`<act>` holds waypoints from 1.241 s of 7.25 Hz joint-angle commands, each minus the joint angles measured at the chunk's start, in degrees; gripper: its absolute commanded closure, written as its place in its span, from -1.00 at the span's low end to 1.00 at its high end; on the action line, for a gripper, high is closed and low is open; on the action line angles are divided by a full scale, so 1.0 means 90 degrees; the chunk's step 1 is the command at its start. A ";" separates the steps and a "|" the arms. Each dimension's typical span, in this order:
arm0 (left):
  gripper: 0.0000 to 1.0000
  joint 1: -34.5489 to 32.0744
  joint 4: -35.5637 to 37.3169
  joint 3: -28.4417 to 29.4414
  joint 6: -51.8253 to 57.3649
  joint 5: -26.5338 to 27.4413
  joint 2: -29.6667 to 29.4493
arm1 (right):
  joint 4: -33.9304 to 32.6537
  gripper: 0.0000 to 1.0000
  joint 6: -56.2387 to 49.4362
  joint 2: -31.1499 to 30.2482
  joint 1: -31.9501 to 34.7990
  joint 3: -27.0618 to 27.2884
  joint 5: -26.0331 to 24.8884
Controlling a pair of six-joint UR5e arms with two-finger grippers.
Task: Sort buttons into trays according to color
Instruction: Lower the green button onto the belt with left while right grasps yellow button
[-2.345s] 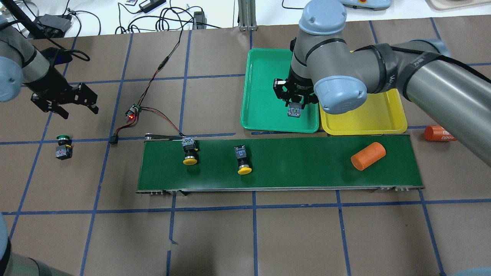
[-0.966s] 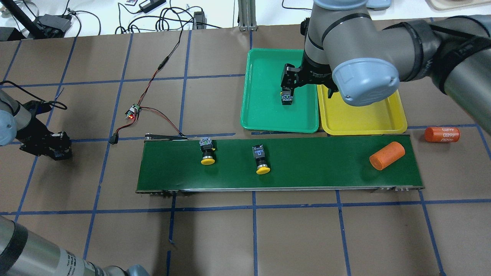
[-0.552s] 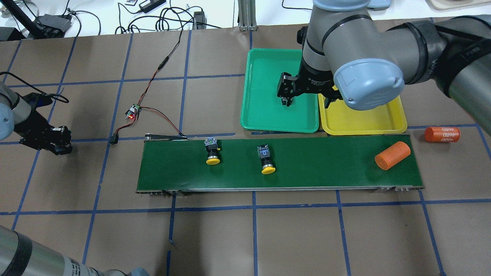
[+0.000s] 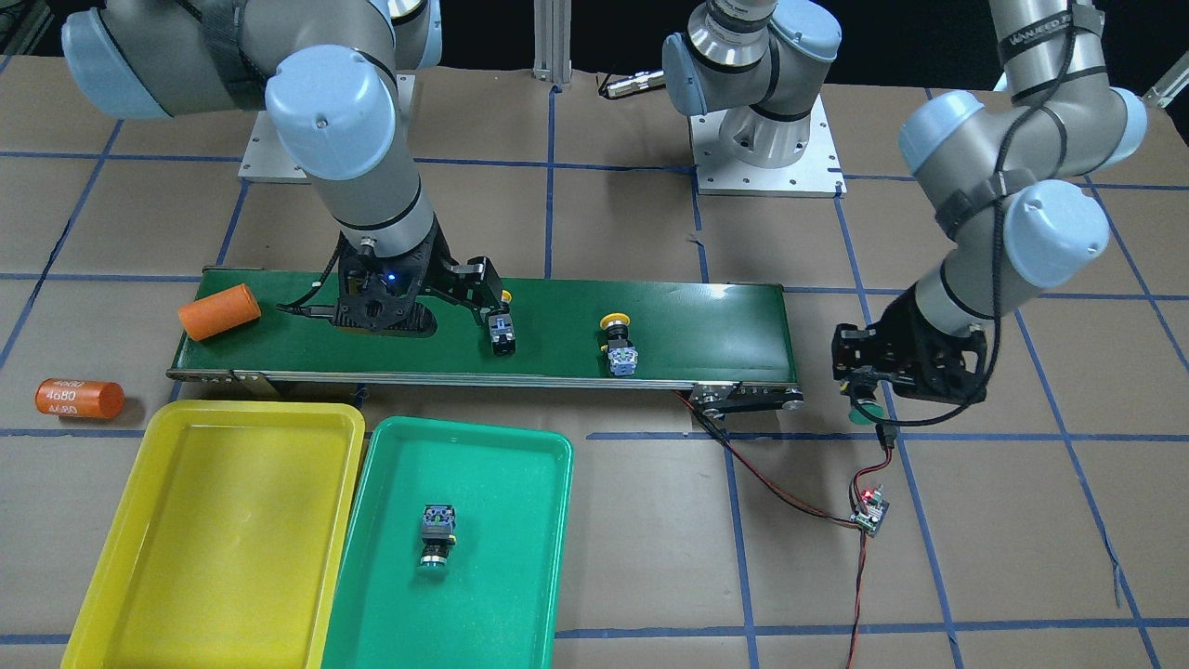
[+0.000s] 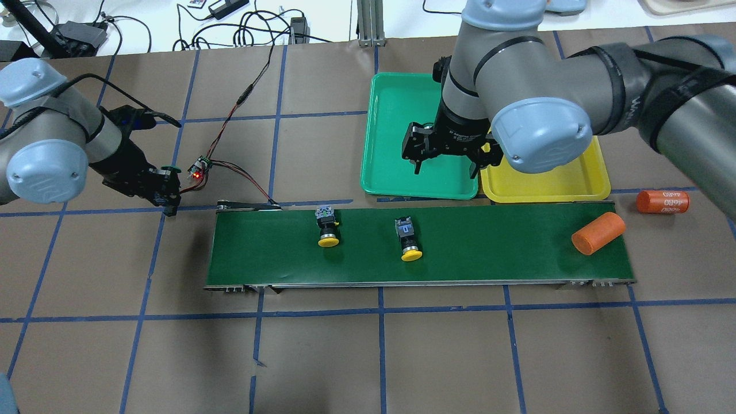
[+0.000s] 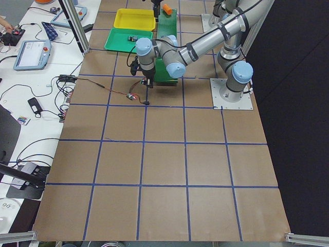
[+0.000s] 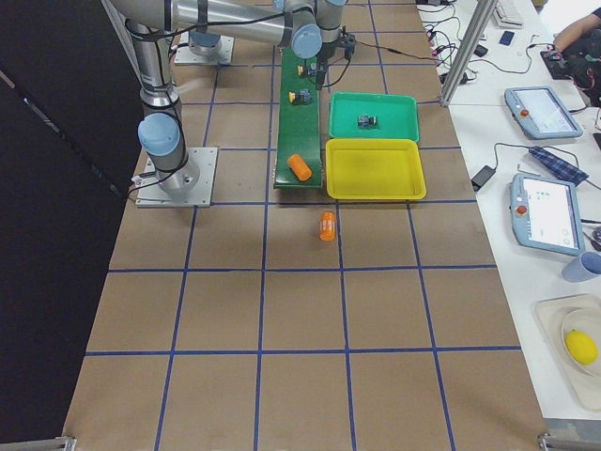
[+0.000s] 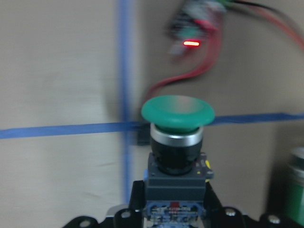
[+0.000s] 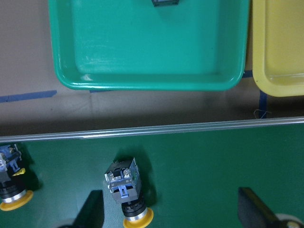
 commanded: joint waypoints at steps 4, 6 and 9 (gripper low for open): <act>1.00 -0.1802 -0.0098 -0.0362 -0.2410 -0.0025 -0.0054 | -0.0049 -1.00 -0.0057 0.0404 0.0057 0.0373 0.0296; -0.98 -0.1890 -0.0098 -0.0646 -0.2548 -0.0006 0.0080 | -0.0059 -1.00 -0.0008 0.0591 0.0057 0.0354 0.0218; -1.00 -0.1930 -0.0447 -0.0045 -0.2577 0.0024 0.0637 | -0.0040 -0.01 -0.0007 0.0698 0.0047 0.0363 0.0188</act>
